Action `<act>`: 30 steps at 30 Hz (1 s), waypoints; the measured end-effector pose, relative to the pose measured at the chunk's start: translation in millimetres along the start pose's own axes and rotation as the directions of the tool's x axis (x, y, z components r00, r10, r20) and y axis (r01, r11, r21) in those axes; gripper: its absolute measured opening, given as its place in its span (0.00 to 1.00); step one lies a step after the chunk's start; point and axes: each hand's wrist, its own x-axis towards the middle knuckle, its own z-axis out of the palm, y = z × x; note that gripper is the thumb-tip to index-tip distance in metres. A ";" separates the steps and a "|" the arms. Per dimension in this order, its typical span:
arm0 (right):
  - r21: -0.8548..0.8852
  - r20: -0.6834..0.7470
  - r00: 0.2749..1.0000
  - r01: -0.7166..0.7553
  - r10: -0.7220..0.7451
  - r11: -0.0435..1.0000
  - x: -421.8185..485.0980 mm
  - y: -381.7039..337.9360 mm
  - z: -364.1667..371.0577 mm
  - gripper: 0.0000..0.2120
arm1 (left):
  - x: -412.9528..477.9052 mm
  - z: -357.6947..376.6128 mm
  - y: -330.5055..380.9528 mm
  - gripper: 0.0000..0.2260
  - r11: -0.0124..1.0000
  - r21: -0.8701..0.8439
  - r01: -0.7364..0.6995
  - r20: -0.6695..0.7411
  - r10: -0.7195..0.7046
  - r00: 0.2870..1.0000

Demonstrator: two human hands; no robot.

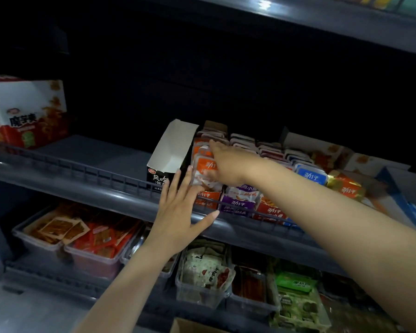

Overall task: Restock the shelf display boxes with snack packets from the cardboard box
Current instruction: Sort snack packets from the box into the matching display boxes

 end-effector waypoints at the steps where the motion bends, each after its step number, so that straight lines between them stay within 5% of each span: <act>1: 0.017 0.034 0.999 0.002 -0.003 1.000 1.9 -1.3 2.4 0.40 | 0.4 0.7 -0.4 0.33 1.000 -0.001 0.000 0.002 0.000 1.000; 8: 0.142 0.060 0.996 0.050 -0.059 0.989 3.9 10.3 -3.5 0.39 | -0.6 -2.8 -4.3 0.30 1.000 0.006 0.030 0.011 -0.031 0.999; 11: 0.355 -0.126 0.988 0.132 -0.093 0.925 -23.3 25.0 -2.8 0.36 | -11.2 -4.5 -1.6 0.33 0.999 0.027 0.025 0.036 -0.026 0.999; 15: 0.435 -0.421 0.907 0.219 -0.018 0.873 -89.4 39.6 10.3 0.30 | -40.7 -7.6 6.9 0.33 0.994 0.107 0.035 0.022 -0.037 0.999; 18: 0.500 -0.458 0.888 0.231 0.028 0.835 -150.4 46.1 48.6 0.28 | -77.7 0.1 14.8 0.32 0.990 0.138 -0.003 0.091 -0.010 0.996; 22: 0.550 -0.286 0.958 0.145 0.022 0.822 -213.8 51.0 132.2 0.25 | -132.3 23.1 20.7 0.35 0.993 0.114 0.039 0.325 -0.074 0.943; 26: 0.536 -0.021 0.998 0.058 -0.056 0.842 -258.5 49.0 224.4 0.23 | -185.7 51.1 17.2 0.51 0.972 0.217 0.086 0.527 -0.191 0.828; 30: 0.619 0.348 0.926 -0.108 -0.148 0.778 -281.5 40.0 317.6 0.21 | -238.6 79.0 14.4 0.48 0.927 0.266 0.263 0.612 -0.373 0.697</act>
